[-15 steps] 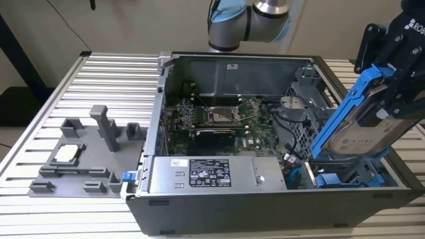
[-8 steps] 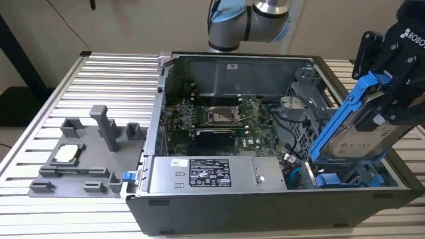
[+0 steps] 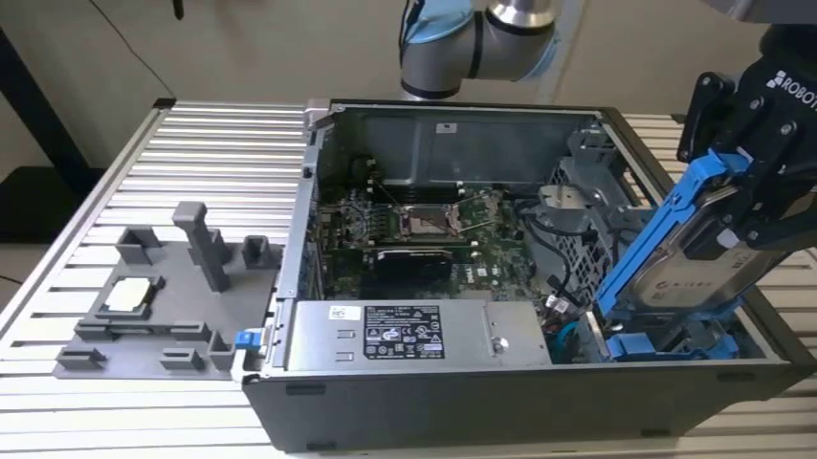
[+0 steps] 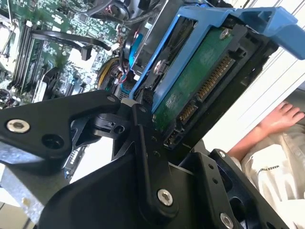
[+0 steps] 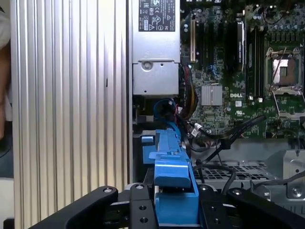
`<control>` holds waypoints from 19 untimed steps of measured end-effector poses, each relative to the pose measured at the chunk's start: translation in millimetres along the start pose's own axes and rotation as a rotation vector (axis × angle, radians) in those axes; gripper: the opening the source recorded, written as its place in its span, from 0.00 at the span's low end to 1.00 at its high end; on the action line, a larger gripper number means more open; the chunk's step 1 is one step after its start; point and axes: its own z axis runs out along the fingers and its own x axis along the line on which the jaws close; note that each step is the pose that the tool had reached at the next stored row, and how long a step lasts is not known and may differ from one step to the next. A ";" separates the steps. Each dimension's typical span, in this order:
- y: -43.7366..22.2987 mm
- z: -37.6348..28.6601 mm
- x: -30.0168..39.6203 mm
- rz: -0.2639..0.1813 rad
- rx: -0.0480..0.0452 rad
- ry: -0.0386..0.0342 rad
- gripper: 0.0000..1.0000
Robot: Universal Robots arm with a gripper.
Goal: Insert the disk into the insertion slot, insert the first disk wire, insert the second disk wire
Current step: 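Insert the disk into the insertion slot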
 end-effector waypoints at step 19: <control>-12.6 23.1 -0.2 -0.005 -0.0002 -0.0293 0.33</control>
